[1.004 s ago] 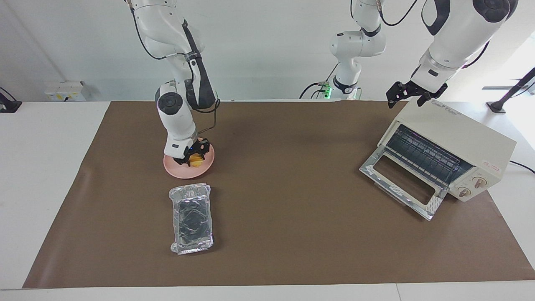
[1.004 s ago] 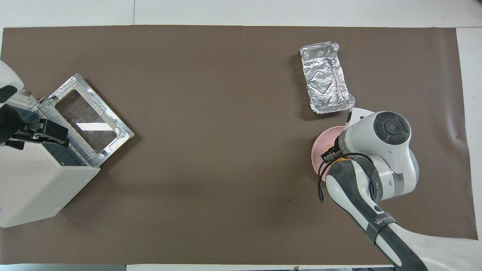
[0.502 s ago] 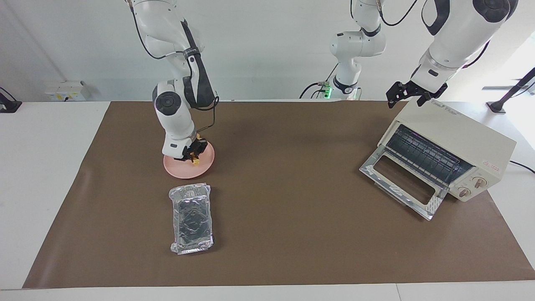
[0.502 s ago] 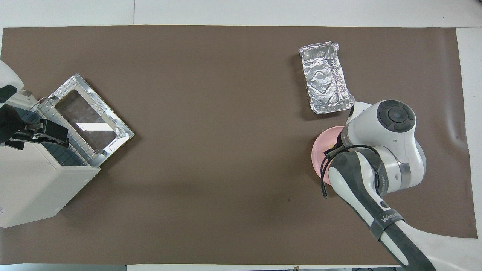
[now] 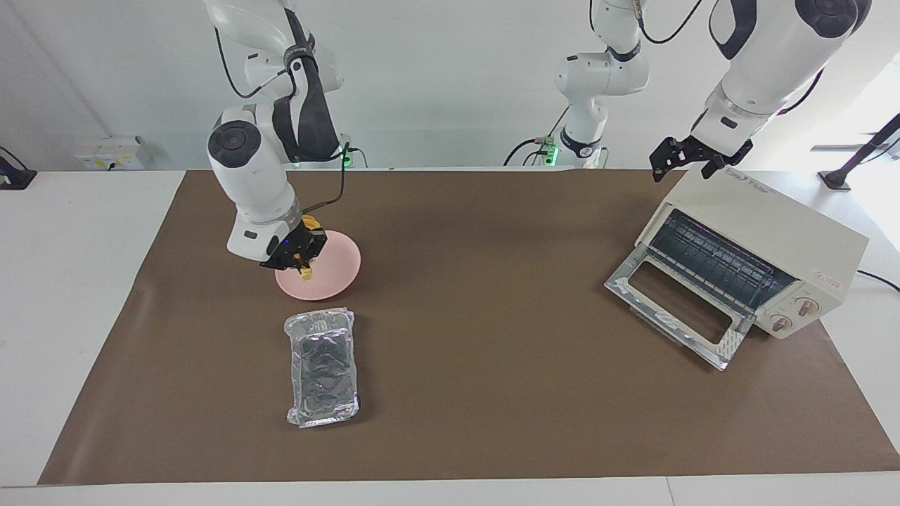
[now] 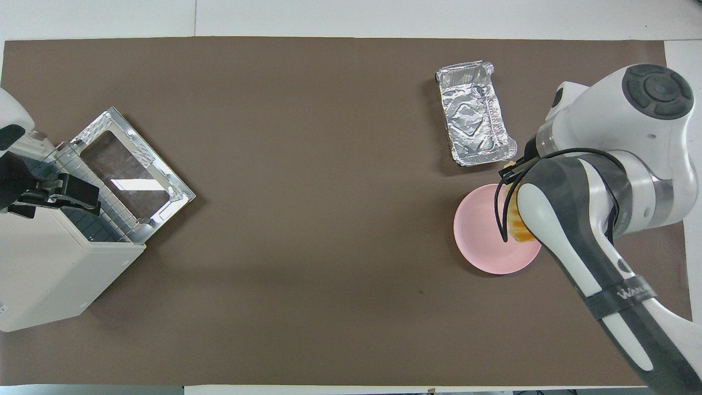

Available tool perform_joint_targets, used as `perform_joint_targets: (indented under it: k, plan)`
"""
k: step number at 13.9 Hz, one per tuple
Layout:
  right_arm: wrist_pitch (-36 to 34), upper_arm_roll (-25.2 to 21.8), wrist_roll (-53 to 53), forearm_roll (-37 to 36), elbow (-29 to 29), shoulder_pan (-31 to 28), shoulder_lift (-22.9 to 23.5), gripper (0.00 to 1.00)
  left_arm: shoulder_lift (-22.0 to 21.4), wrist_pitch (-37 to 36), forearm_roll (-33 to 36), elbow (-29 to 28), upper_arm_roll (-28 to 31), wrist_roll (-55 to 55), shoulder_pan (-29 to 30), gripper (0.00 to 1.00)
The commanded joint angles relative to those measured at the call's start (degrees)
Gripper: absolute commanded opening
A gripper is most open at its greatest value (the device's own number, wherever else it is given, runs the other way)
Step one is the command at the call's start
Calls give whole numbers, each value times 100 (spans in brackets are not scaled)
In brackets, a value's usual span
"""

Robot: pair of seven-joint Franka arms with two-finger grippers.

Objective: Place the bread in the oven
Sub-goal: 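Lift the bread roll and carry it over the foil tray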

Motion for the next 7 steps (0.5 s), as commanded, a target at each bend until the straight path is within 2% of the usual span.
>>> perform_joint_targets:
  k: [1,3,7]
  plan:
    - [-161,19,96,137,1019,-70,708,0,-69,-104,-72,-7,-21,-7,67,100]
    - [-205,11,368,128,1844,-71,1340,0,-69,-95,-80,-7,-30,-7,67,100]
    - [-819,2,1290,93,3866,96,2747,0,-69,-104,-72,-7,-21,-7,67,100]
